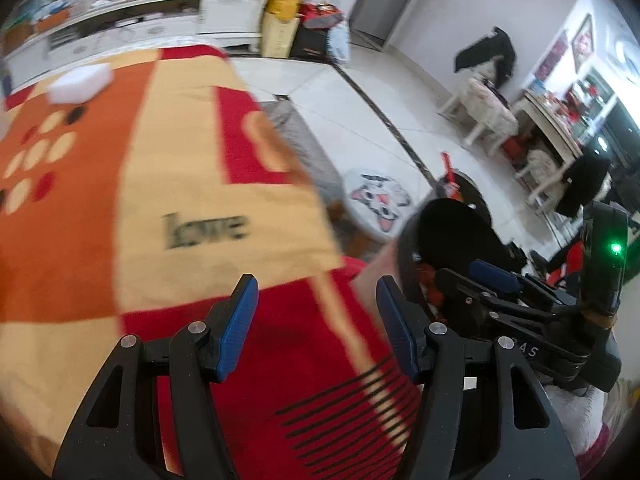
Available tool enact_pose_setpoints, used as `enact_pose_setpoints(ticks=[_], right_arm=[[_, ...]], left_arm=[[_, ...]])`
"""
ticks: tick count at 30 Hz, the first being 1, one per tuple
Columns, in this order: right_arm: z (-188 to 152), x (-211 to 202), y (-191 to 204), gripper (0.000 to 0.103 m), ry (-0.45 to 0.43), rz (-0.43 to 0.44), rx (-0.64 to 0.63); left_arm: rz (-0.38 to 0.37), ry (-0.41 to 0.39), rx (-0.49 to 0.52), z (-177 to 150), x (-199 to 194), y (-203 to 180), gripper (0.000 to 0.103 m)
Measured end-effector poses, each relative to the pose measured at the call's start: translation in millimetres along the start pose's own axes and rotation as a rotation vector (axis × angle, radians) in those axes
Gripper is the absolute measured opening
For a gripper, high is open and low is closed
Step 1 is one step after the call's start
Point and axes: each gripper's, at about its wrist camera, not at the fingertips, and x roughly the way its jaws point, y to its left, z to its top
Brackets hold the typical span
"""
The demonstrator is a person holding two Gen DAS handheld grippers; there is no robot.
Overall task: Collect trash
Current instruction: 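Move both open grippers back over the table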
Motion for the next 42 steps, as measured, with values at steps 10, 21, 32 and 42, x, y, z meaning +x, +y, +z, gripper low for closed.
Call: enact_pose_setpoints(ticks=[10, 21, 32, 42], right_arm=[[1.0, 16.8, 85.0, 0.066, 0.031, 0.083, -0.128], [-1.3, 33.4, 187.6, 0.072, 0.07, 0.188, -0.287], [-4.8, 50.0, 294.0, 0.076, 0.115, 0.325, -0.451], [8.2, 71.0, 394.7, 0.086, 0.116, 0.38, -0.601]], left_arm=[[0.104, -0.07, -0.126, -19.0, -59.6, 85.5, 0.06], [0.196, -0.127, -0.26, -53.7, -130.4, 181.7, 0.06], [0.267, -0.153, -0.384, -86.5, -191.2, 284.2, 0.068], [0.361, -0.111, -0.324, -88.7, -189.9, 333.5, 0.068]])
